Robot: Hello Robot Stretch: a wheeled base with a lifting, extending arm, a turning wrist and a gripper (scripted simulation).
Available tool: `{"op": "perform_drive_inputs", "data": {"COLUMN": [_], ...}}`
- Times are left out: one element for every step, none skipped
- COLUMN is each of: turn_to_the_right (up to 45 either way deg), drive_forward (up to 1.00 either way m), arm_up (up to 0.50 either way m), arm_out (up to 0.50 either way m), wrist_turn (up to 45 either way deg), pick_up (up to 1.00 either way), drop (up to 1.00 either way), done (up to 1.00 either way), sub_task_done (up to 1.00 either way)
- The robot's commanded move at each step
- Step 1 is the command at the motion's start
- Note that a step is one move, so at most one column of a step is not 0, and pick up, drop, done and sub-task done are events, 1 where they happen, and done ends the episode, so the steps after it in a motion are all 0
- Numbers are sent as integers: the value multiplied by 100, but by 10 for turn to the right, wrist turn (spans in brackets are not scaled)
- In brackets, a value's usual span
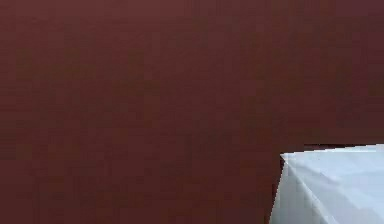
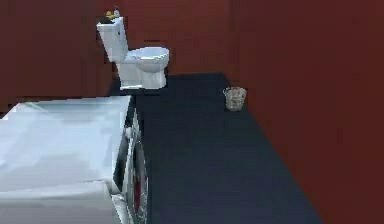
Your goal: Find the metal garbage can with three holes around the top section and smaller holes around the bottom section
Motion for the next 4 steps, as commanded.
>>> {"op": "perform_drive_inputs", "data": {"turn_to_the_right": [-420, 0, -450, -240], "drive_forward": [0, 55, 0, 0], "arm_up": [0, 0, 0, 0], "arm_out": [0, 0, 0, 0], "wrist_turn": [0, 0, 0, 0], "pick_up": [0, 0, 0, 0], "drop": [0, 0, 0, 0], "done": [0, 0, 0, 0], "sub_task_done": [0, 0, 0, 0]}}
